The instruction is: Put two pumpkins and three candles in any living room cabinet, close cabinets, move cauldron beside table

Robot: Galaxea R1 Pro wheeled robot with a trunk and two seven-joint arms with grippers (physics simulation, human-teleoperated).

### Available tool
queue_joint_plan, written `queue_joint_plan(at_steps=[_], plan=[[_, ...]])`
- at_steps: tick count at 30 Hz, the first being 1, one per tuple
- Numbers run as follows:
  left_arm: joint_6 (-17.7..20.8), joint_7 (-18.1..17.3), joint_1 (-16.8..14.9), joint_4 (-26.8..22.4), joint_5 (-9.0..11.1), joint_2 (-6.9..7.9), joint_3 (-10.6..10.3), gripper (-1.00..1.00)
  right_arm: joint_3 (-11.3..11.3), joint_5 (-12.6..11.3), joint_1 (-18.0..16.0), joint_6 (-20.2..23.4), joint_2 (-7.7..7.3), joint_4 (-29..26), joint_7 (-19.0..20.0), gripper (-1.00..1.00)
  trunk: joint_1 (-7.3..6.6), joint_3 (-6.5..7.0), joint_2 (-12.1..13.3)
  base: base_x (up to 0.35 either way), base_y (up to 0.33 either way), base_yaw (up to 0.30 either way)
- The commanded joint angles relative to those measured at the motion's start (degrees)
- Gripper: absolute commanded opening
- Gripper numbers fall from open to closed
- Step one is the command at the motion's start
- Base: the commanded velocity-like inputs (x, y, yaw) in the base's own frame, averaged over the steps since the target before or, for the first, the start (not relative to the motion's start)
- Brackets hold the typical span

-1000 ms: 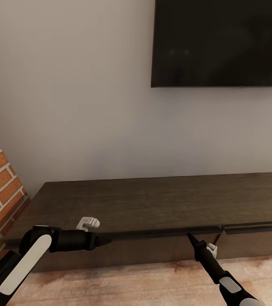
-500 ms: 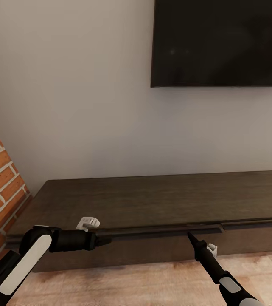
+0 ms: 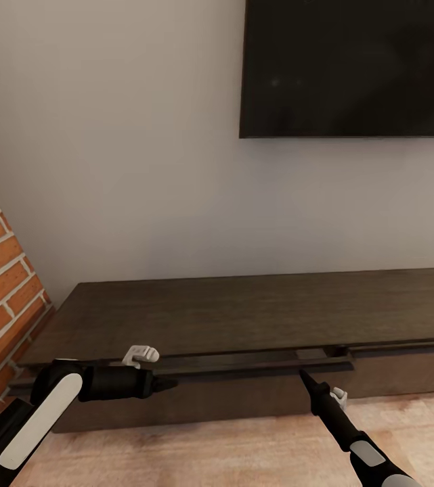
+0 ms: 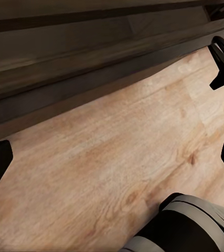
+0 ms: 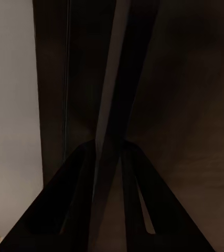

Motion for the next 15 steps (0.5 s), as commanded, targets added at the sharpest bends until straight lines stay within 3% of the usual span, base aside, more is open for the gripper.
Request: queue_joint_plan(at_steps=[1,15], plan=[[0.1,-0.6,0.0,0.0,-0.6,0.03,0.0,1.00,0.9,-1.1,-0.1,1.1,0.01,0.0,0.7,-1.00,-0.03,-0.04,0.0,-0.017,0.000,0.000],[0.1,-0.6,0.0,0.0,-0.6,0.03,0.0,1.00,0.8,-1.1,-0.1,0.8,0.13,-0.2,0.7,-1.00,-0.03,-0.04,0.0,-0.002,0.000,0.000]])
